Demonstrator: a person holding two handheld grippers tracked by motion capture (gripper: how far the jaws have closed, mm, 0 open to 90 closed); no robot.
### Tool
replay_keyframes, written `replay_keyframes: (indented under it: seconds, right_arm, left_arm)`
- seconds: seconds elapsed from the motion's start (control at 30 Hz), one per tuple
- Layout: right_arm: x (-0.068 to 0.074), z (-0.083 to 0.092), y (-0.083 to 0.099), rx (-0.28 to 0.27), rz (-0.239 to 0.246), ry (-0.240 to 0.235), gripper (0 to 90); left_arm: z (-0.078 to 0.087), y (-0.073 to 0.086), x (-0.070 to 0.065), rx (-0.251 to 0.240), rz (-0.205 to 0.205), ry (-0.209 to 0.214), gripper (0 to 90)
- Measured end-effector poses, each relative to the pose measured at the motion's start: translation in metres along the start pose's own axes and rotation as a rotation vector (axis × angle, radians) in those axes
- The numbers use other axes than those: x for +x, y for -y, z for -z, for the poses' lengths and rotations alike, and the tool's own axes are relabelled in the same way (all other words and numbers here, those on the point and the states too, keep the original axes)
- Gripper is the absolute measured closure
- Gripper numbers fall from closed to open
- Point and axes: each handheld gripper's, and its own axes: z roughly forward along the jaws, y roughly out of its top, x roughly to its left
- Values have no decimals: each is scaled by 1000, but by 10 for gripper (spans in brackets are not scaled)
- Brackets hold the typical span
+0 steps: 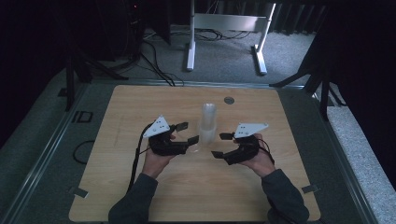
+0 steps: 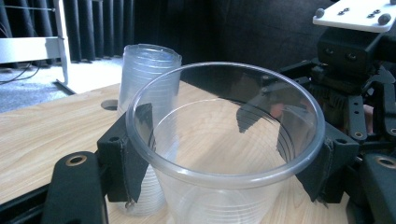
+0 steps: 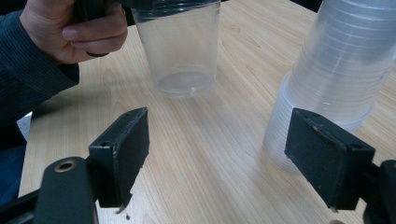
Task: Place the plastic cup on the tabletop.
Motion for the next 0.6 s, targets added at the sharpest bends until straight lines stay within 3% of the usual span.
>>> replay_keyframes:
  seconds: [0.6]
  right_arm:
    - [0, -1, 0, 6, 5, -6, 219]
  left_arm:
    - [6, 14, 12, 13, 7, -112, 276]
